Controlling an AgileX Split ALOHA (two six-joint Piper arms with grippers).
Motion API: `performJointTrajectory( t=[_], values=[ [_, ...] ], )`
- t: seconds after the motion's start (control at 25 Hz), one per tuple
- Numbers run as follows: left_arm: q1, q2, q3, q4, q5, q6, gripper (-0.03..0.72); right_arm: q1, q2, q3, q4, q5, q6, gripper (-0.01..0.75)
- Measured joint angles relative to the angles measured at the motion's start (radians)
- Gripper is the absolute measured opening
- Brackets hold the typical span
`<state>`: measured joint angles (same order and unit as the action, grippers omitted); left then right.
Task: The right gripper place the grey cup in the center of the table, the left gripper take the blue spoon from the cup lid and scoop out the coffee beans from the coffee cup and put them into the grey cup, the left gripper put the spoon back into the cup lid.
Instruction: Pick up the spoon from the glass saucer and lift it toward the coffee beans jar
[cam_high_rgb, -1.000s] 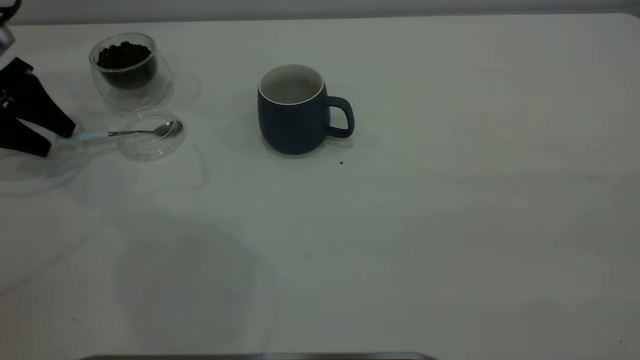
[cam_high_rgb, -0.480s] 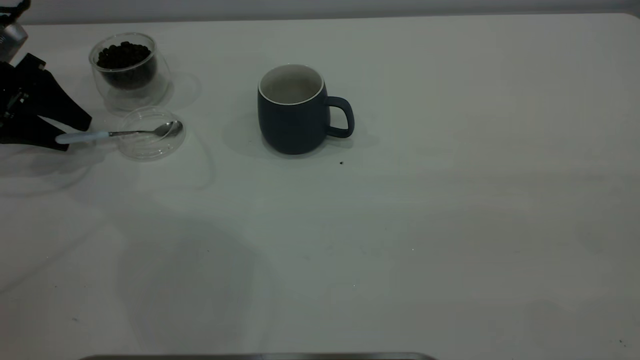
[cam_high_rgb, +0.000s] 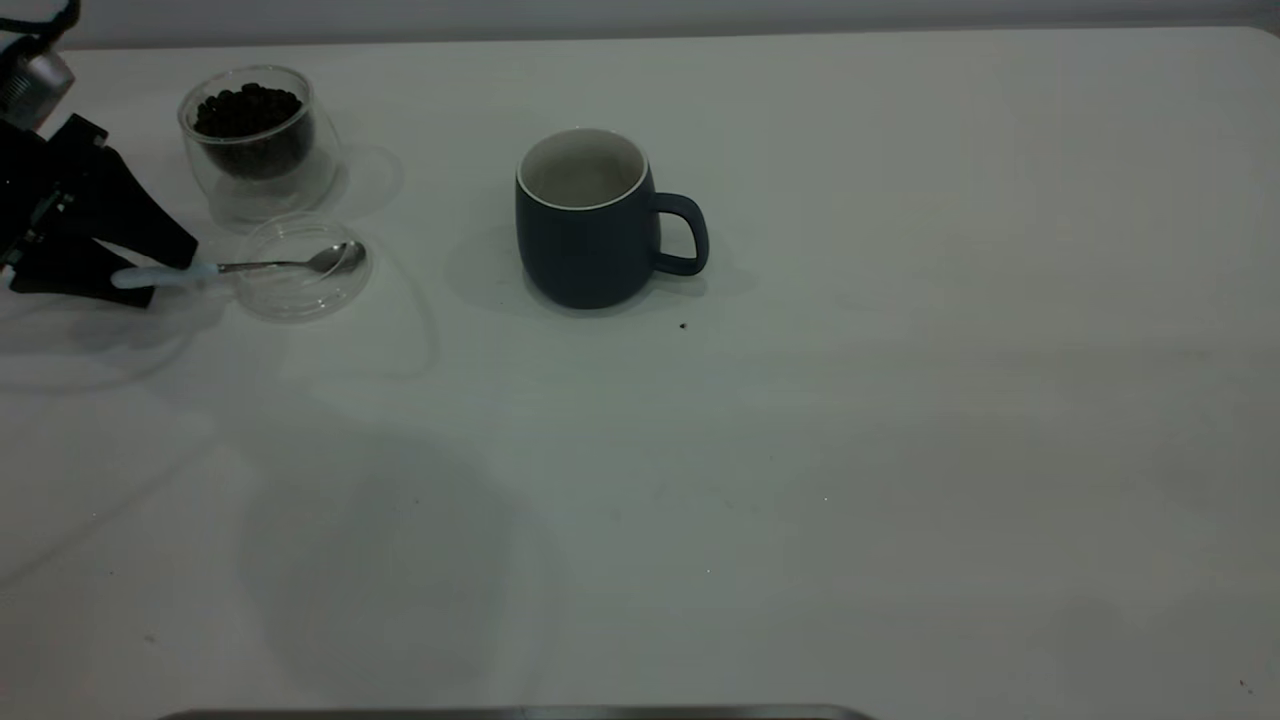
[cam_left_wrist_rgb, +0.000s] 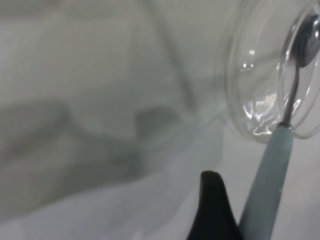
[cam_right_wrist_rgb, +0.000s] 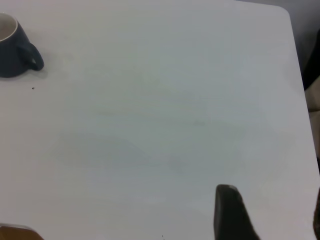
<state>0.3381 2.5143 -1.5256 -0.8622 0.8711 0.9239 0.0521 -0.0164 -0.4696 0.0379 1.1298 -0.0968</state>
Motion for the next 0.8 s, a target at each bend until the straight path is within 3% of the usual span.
performJointTrajectory(
  t=[0.36, 0.8],
  values=[
    [0.0, 0.024, 0.0, 0.0, 0.0, 0.0, 0.563, 0.0, 0.0, 0.0, 0.0, 0.0, 0.0, 0.364],
    [0.001, 0.04, 0.0, -0.002, 0.0, 0.006, 0.294, 0.0, 0.0, 0.0, 0.0, 0.0, 0.0, 0.364]
  ],
)
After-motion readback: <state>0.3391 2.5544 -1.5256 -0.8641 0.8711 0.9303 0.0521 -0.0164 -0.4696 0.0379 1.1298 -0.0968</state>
